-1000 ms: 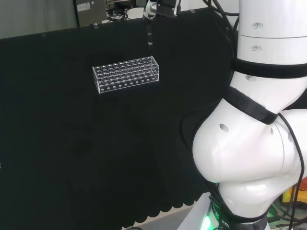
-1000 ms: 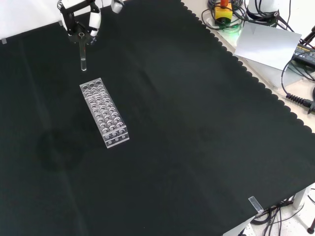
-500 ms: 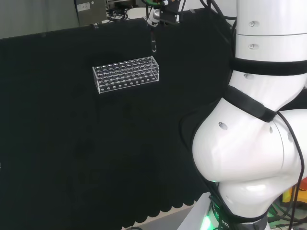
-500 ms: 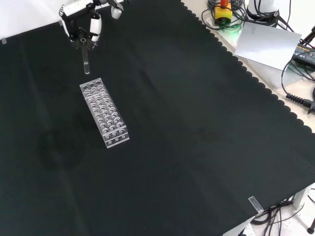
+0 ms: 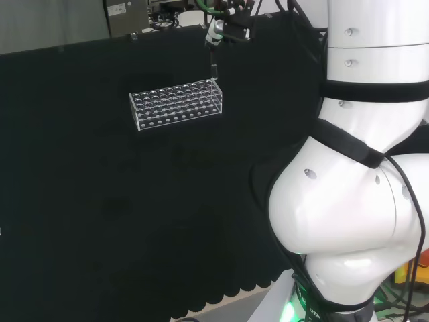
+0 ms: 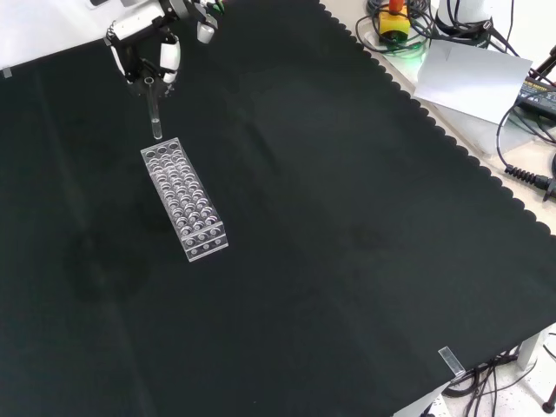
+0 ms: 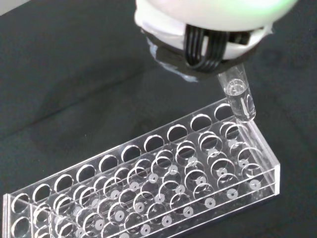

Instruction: Put the test tube back in the rack.

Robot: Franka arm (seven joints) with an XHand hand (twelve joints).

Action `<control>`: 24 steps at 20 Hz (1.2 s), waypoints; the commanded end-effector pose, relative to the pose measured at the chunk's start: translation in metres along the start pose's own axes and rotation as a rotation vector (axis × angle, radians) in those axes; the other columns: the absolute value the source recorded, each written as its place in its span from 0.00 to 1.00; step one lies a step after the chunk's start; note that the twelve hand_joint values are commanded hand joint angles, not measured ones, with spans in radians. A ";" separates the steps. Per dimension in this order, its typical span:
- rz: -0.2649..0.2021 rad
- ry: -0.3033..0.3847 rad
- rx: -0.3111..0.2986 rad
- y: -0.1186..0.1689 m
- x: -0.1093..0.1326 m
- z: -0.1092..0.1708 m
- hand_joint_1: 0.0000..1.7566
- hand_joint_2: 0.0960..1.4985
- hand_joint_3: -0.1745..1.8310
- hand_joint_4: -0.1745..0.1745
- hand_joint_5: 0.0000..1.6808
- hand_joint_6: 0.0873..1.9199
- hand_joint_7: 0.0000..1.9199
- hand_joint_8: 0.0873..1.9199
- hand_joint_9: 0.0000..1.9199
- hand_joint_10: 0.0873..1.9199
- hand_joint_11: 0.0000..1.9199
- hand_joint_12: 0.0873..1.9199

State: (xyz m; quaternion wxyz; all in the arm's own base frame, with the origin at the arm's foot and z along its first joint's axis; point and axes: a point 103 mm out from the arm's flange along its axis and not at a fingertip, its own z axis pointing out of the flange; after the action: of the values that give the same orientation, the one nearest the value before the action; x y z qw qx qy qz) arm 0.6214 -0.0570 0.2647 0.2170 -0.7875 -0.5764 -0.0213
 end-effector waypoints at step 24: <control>0.012 -0.004 0.051 0.012 -0.006 0.024 0.82 0.40 0.38 0.00 0.84 0.00 0.74 0.26 0.69 0.34 0.66 0.43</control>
State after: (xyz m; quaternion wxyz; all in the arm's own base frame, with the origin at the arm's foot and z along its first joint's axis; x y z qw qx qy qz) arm 0.6258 -0.0555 0.2381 0.2377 -0.7836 -0.5740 -0.0056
